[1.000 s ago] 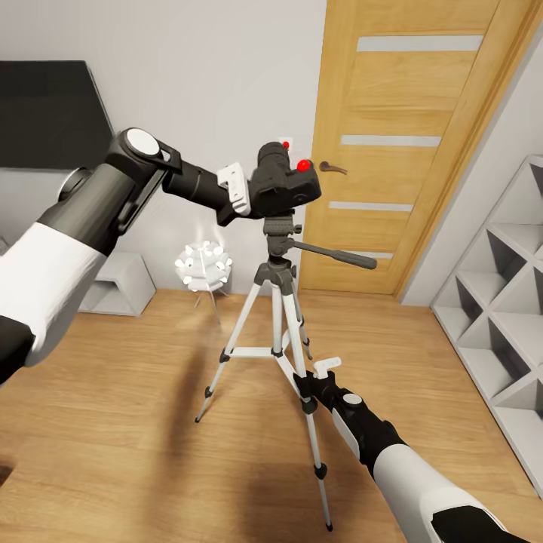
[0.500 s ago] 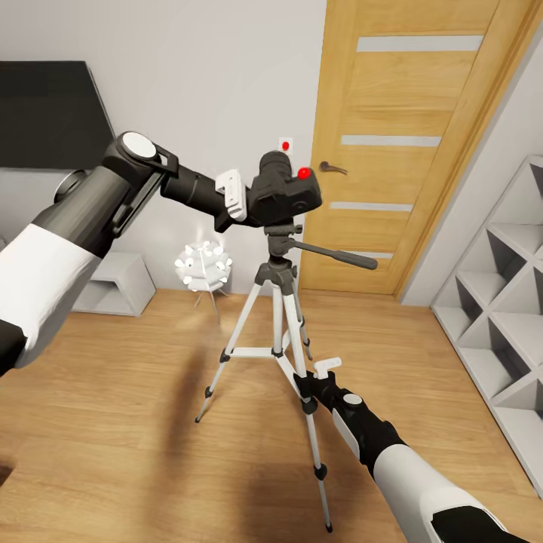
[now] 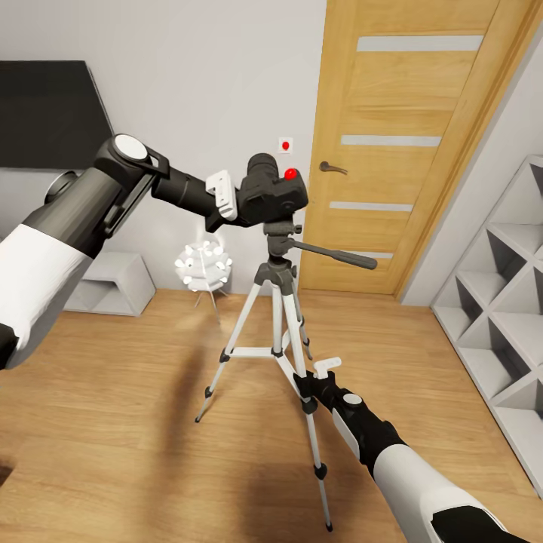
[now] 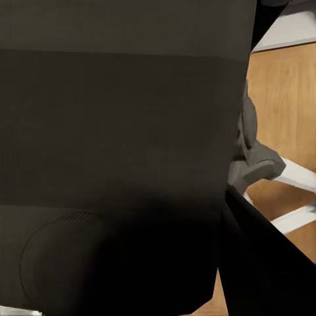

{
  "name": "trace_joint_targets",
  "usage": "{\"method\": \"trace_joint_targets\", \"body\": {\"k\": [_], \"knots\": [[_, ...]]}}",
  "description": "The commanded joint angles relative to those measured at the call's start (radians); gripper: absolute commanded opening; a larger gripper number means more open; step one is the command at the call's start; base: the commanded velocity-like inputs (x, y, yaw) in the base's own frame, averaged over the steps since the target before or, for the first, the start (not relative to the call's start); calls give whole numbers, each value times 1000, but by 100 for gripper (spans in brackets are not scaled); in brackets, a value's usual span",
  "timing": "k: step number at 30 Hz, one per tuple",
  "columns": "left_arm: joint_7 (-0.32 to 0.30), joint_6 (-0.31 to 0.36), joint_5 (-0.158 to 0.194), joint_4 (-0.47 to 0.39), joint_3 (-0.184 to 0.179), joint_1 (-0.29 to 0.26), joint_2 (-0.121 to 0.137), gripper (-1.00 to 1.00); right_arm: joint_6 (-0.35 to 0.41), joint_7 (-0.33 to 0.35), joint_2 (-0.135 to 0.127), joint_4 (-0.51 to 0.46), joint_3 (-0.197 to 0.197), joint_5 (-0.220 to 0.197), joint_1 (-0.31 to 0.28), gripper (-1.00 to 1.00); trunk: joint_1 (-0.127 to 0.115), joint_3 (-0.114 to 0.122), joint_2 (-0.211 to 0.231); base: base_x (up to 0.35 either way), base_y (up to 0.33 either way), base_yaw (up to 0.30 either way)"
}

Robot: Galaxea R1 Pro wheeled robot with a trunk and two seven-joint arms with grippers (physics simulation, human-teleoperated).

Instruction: Attach the digital camera to the camera tripod in the bedroom.

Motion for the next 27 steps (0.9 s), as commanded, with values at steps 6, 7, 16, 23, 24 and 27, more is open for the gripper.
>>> {"method": "trace_joint_targets", "body": {"k": [6,7,16,23,24,27], "knots": [[33,9,-4,13,0,-1,0,-100,-3,0,0,4,8,52,-1,-100,1,-2,-2,0,0,0],[40,9,-4,15,0,-1,-1,-100,-3,0,0,4,9,52,-1,-100,1,-2,-2,0,0,0],[115,0,-15,58,1,-1,-37,-100,-3,0,0,4,9,52,-1,-100,1,-2,-2,0,0,0],[145,-8,-52,100,1,-2,-77,-100,-3,0,0,4,8,52,-1,-100,1,-2,-2,0,0,0],[148,-13,-65,106,1,-6,-88,-100,-3,0,0,4,8,52,-1,-100,1,-2,-2,0,0,0],[151,-33,-83,119,1,-18,-101,-100,-3,0,0,4,8,52,-1,-100,1,-2,-2,0,0,0]]}}
